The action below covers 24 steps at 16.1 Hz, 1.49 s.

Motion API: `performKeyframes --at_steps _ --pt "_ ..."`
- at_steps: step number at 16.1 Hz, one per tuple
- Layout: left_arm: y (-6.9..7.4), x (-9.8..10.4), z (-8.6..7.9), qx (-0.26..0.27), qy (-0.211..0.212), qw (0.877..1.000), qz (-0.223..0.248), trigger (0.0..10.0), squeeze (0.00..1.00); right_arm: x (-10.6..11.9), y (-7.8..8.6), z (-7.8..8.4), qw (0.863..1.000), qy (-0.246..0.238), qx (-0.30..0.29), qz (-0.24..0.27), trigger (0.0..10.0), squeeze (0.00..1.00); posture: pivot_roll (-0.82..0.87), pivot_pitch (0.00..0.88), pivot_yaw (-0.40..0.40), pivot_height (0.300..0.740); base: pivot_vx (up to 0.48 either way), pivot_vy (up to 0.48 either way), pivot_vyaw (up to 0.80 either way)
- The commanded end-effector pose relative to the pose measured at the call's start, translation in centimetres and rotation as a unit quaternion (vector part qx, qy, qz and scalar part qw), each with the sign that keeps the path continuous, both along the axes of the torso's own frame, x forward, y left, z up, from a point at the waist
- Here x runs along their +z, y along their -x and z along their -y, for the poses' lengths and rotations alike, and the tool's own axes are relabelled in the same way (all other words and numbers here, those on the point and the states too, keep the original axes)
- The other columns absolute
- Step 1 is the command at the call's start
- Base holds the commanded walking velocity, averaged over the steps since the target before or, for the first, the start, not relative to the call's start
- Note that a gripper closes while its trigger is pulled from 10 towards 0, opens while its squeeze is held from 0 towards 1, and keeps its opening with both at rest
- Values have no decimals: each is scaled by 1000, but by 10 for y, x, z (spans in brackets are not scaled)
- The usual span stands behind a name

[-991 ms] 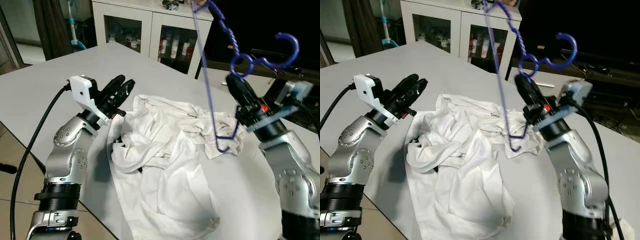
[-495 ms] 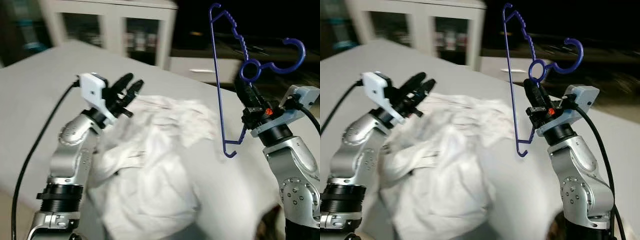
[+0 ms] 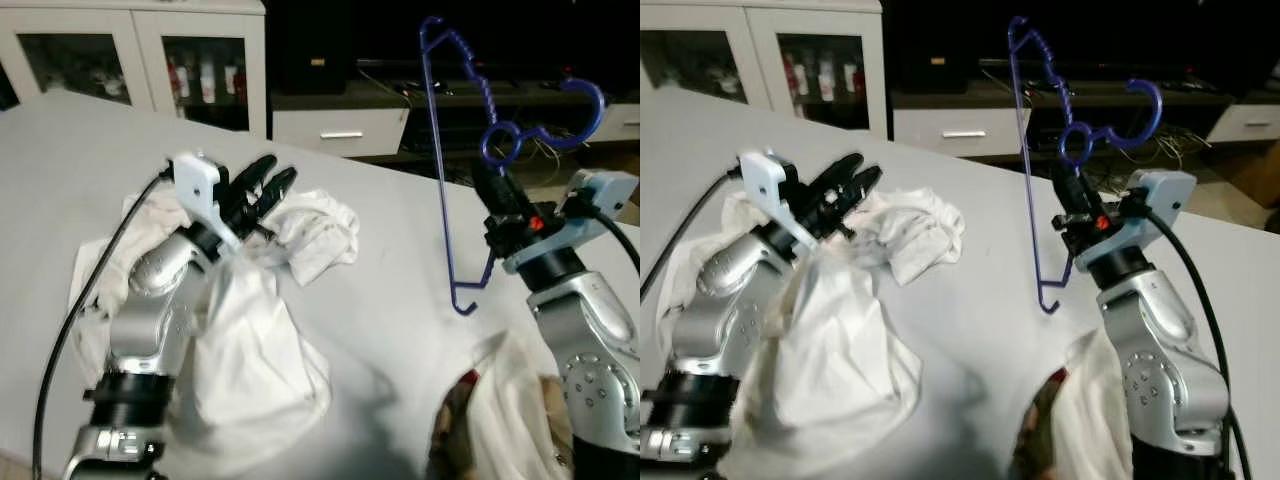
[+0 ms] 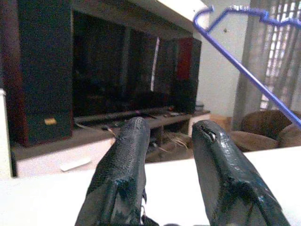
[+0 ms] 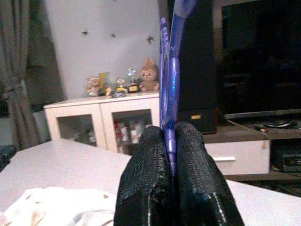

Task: Hang hanger

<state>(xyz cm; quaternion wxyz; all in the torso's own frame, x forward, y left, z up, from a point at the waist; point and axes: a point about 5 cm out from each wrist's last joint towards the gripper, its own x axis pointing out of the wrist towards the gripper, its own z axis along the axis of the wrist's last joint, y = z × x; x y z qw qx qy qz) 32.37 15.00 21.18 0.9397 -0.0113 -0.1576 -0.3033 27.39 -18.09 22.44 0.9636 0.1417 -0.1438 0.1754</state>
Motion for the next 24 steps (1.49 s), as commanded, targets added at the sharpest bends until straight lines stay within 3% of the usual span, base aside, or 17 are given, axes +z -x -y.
performKeyframes --at_steps 1,21,24 --pt "0 0 1 -1 -12 1000 2 10000 0 4 -1 2 1000 6 -5 10 0 0 -42 17 -73 740 0 0 0" --pt "-3 0 4 -4 -17 1000 4 10000 0 8 -5 -1 1000 7 5 22 0 0 -33 0 -71 740 0 -428 0" --pt "-5 0 2 -1 5 1000 -13 10000 0 7 -7 1 1000 11 4 20 0 0 -29 0 -71 740 0 0 0"
